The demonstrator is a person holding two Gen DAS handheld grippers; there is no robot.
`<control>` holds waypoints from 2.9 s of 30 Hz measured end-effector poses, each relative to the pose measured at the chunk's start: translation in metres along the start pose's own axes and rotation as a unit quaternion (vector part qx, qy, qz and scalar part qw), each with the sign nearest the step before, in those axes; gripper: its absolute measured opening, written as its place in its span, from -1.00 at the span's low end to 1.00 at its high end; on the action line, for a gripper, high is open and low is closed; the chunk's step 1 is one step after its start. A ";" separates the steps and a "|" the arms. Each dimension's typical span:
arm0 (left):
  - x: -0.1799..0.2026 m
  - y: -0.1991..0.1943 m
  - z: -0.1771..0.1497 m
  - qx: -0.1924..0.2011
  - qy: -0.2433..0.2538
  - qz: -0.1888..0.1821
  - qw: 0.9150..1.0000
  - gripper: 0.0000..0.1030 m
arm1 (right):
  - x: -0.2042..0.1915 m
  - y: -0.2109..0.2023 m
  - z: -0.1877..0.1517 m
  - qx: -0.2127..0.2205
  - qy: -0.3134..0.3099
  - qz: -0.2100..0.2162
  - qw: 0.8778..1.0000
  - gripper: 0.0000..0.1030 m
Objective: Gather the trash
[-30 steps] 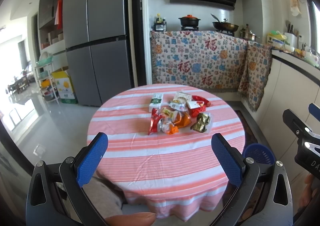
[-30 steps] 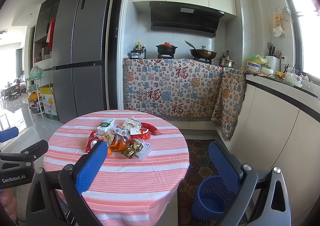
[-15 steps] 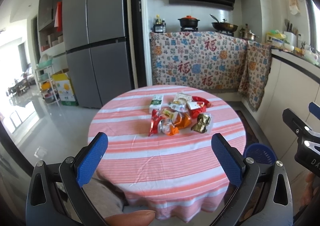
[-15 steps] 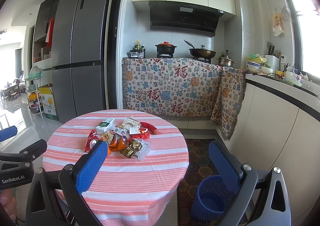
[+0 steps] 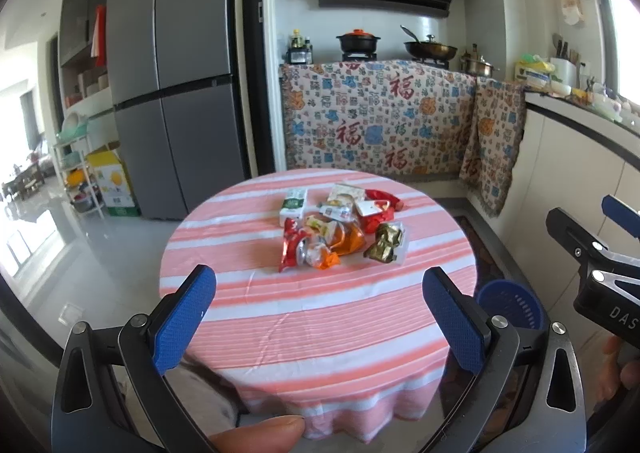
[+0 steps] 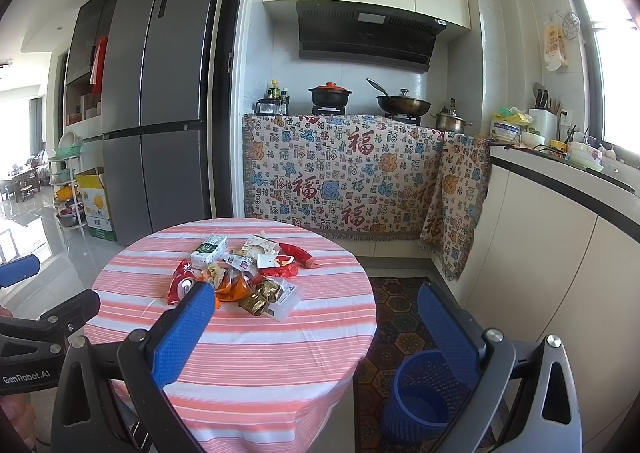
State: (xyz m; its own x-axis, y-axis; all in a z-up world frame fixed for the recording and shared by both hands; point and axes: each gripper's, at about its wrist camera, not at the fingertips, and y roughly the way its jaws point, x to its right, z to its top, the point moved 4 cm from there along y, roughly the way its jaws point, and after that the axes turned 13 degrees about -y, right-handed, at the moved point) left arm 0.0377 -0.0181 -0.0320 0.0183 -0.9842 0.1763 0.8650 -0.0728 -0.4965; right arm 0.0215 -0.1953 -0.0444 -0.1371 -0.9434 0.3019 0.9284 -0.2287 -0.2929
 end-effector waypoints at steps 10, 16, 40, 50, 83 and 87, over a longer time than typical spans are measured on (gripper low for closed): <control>-0.017 0.017 -0.001 -0.007 -0.010 0.006 1.000 1.00 | 0.005 0.008 -0.009 -0.011 0.005 -0.002 1.000 1.00; -0.035 0.048 -0.009 -0.043 -0.032 0.027 0.998 1.00 | 0.003 0.022 -0.015 -0.023 0.007 0.003 1.000 1.00; -0.050 0.245 -0.014 -0.160 0.000 -0.016 0.987 0.97 | -0.007 0.114 -0.085 -0.107 0.010 0.030 0.994 1.00; -0.059 0.304 -0.013 -0.194 -0.025 -0.027 0.980 0.61 | -0.018 0.129 -0.098 -0.131 0.001 0.039 0.991 1.00; -0.114 0.285 -0.011 -0.139 -0.069 0.021 0.988 -0.37 | -0.081 0.269 -0.051 -0.209 0.059 0.096 0.971 0.69; -0.115 0.288 -0.013 -0.144 -0.073 0.021 0.987 -0.37 | -0.103 0.307 -0.053 -0.253 0.063 0.070 0.963 0.63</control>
State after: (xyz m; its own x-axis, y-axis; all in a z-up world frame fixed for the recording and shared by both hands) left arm 0.2781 0.0724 -0.2059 0.1412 -0.9553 0.2599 0.6841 -0.0956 -0.7231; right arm 0.3025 -0.1810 -0.2141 -0.0929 -0.9878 0.1251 0.6582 -0.1552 -0.7366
